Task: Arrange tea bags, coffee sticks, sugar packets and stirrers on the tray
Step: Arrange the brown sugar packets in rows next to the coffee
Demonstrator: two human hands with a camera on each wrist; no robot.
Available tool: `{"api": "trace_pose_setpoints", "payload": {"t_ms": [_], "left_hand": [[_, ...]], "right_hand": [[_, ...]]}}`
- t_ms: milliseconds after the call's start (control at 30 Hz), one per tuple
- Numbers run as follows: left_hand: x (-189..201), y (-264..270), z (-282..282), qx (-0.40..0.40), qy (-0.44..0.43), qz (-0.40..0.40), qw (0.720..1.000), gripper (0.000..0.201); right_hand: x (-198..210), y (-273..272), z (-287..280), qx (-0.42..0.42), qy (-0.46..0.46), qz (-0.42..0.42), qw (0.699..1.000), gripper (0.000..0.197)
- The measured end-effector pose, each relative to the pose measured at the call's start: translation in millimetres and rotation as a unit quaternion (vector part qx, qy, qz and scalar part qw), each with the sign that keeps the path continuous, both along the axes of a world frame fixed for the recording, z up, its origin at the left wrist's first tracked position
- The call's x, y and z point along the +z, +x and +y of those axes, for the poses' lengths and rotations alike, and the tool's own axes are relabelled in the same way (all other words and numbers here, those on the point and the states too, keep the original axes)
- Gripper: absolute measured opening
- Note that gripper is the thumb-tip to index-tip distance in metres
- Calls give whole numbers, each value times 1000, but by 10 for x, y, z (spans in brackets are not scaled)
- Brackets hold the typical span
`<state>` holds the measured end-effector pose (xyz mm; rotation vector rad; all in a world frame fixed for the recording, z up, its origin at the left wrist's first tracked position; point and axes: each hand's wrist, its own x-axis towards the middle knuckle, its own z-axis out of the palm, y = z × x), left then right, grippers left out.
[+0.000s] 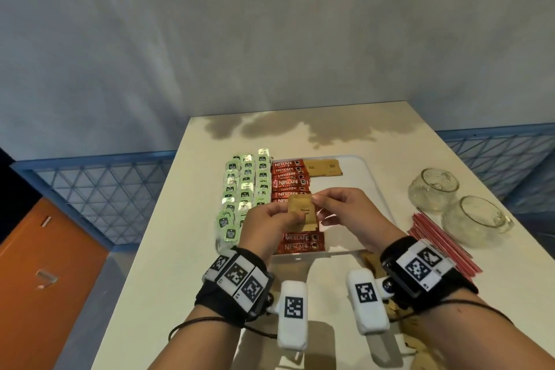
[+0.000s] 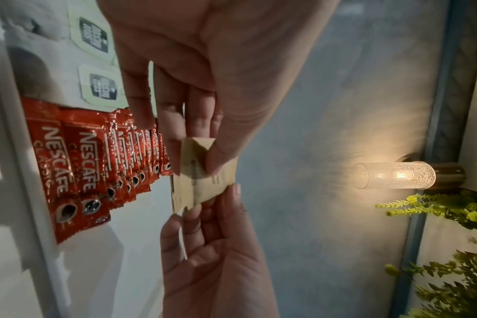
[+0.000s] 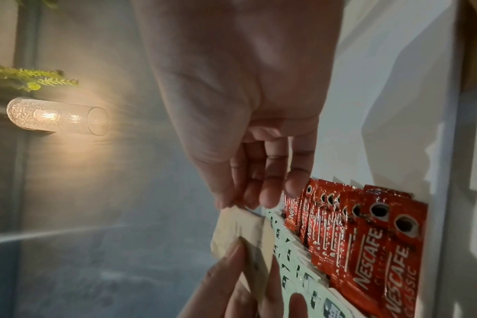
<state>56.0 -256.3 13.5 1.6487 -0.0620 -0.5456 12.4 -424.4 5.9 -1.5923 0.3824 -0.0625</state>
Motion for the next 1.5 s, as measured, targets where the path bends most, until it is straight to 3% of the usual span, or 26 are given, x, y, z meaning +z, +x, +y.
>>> {"api": "trace_pose_setpoints", "payload": {"t_ms": [133,300,433,533,700,1000,1233,1367,1500], "left_hand": [[-22,35,-33,2,-8,-10,1000,12],[-61,181,-98,18,-8,-16,1000,15],[-28,372,-84,31,4,-60,998,15],[-37,465,-25,29,14,-104,994,12],[-133,555,17,25,13,-109,994,10],[-250,610,11,19,23,-105,994,11],[-199,546,75,10,30,-118,992,11],[-122,412,110,-21,46,-155,987,11],[-119,150,88,-67,76,-171,980,12]], "right_hand": [[-38,-5,-39,35,-46,37,998,14],[-79,172,-122,39,-25,37,998,18],[-121,476,-454,-45,-68,39,996,8],[-292,685,-762,-103,-108,97,984,14],[-517,960,-845,-132,-50,110,984,23],[-642,1190,-858,-126,-39,127,983,22],[-490,1138,-800,-125,-51,137,981,15],[-296,828,-768,-119,-22,114,986,18],[-97,273,-786,-69,-72,115,988,24]]}}
